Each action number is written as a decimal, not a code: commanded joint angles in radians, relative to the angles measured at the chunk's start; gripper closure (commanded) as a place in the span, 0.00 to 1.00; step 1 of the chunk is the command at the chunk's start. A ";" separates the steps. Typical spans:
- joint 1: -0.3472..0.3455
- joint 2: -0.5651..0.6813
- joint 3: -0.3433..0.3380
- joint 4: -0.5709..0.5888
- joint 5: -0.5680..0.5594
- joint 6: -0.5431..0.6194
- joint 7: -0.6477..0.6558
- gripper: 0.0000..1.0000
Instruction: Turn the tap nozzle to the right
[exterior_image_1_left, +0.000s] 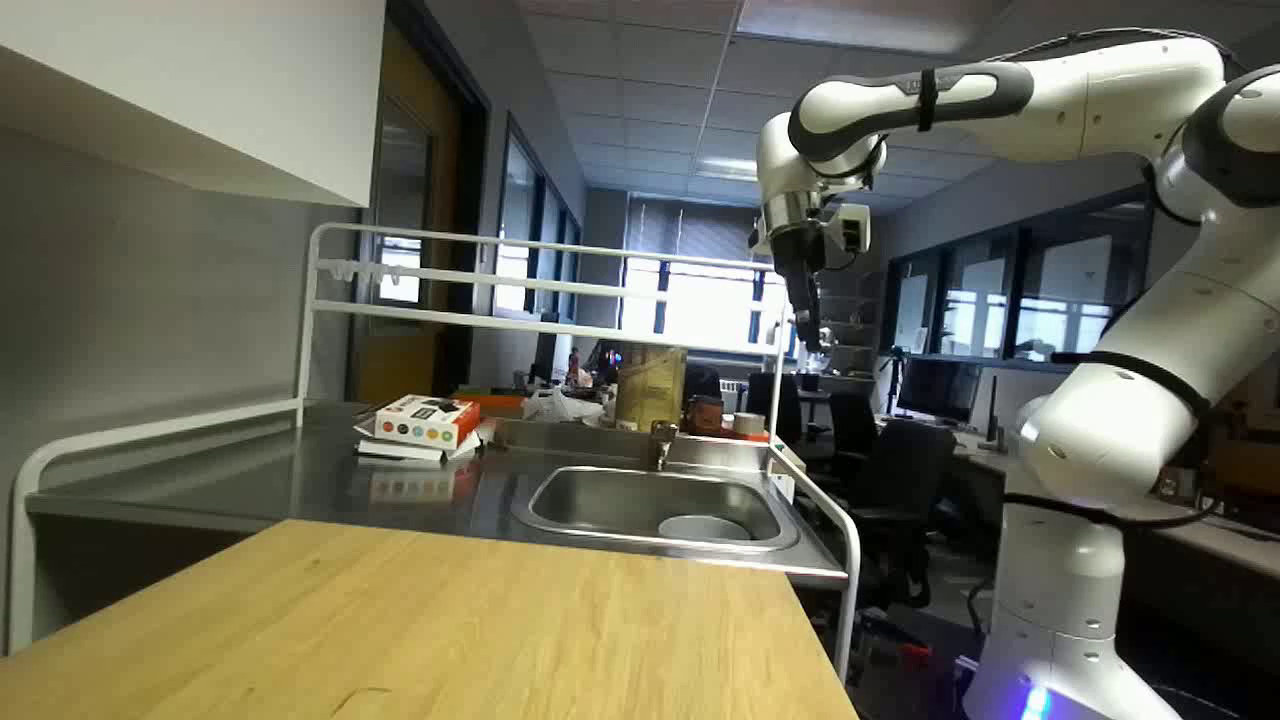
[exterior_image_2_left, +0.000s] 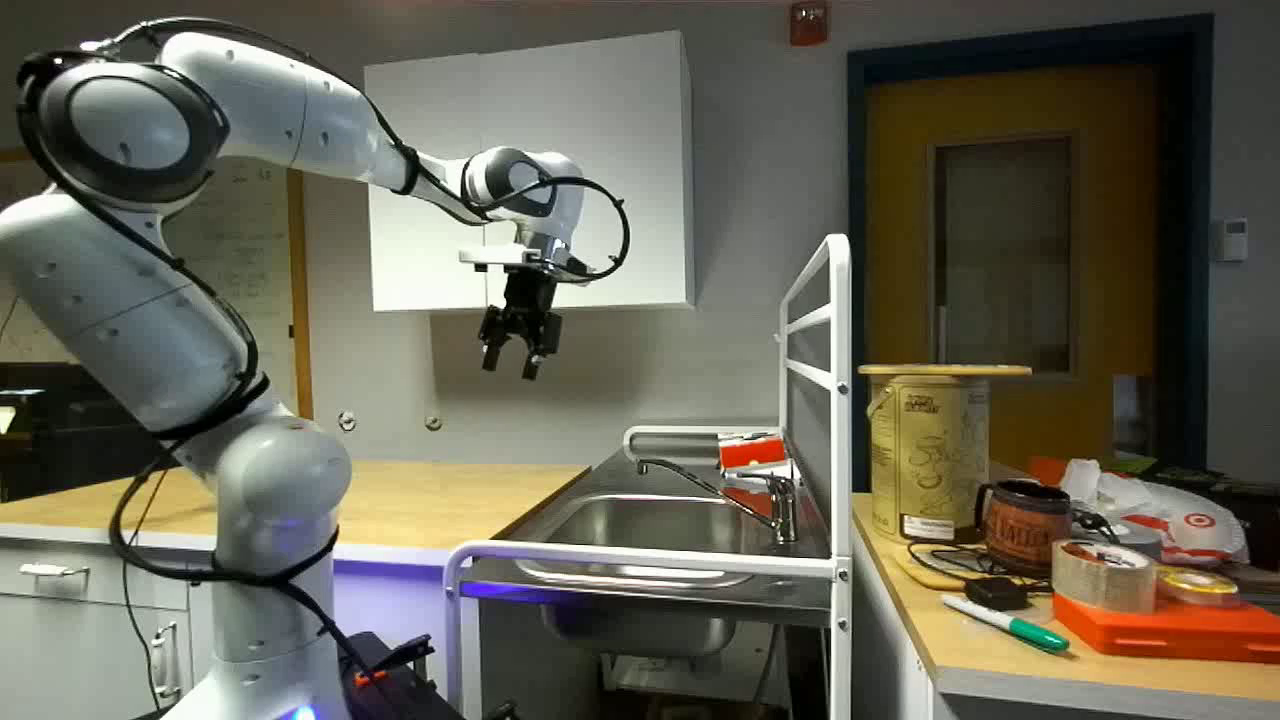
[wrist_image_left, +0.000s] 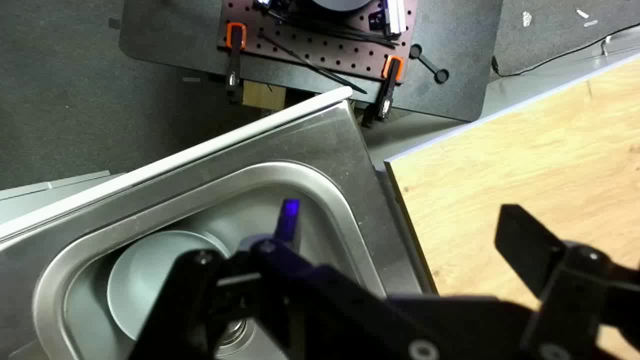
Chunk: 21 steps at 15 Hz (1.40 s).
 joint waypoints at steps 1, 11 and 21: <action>-0.009 0.002 0.007 0.002 0.003 -0.001 -0.003 0.00; -0.009 0.001 0.007 0.003 0.003 -0.001 -0.003 0.00; -0.095 0.332 -0.008 0.179 0.045 0.132 0.216 0.00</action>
